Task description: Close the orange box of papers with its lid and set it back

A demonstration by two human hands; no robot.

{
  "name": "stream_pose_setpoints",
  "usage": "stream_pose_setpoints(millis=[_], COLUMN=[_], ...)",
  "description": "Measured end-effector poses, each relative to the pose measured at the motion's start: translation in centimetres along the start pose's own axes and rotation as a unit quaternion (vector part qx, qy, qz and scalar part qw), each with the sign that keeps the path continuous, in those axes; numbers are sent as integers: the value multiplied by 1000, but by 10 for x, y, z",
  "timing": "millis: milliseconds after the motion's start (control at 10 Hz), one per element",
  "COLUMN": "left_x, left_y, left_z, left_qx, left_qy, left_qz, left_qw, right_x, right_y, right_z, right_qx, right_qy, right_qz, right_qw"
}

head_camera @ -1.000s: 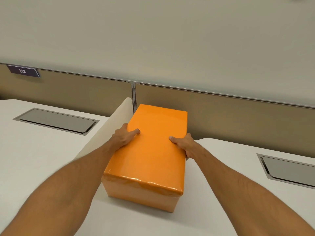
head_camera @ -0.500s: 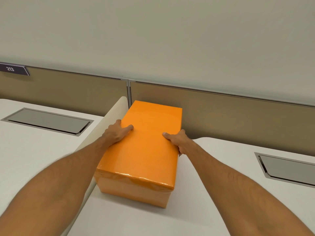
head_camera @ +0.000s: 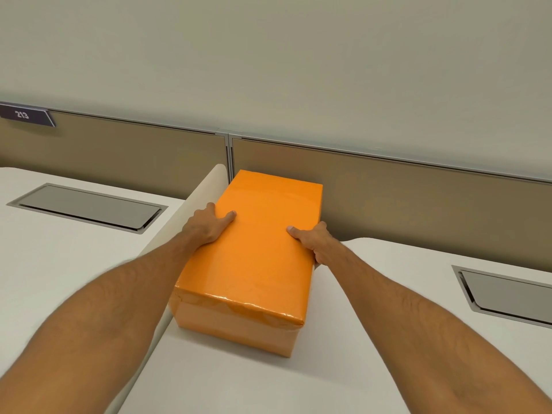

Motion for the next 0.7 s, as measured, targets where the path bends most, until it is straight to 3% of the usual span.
stream_pose_setpoints(millis=[100, 300, 400, 700], left_x=[-2, -15, -39, -98], left_y=[1, 7, 10, -11], left_z=[2, 20, 47, 151], left_qx=[17, 26, 81, 162], left_qy=[0, -30, -65, -182], left_qz=[5, 17, 40, 99], left_qw=[1000, 999, 994, 965], right_x=[-1, -10, -28, -89], right_y=[0, 12, 31, 99], right_z=[0, -5, -9, -1], right_qx=[-4, -157, -311, -456], right_qy=[3, 83, 120, 190], right_qz=[5, 61, 116, 214], right_qw=[1000, 982, 935, 843])
Point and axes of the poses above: each hand's wrist, its own x-axis towards the middle knuckle, its own y-axis out of the back of the hand, z = x × y, the point moved 8 cm from there along x, towards the middle knuckle, and after that the axes turned 7 degrees about -z, right-handed, at the moved point
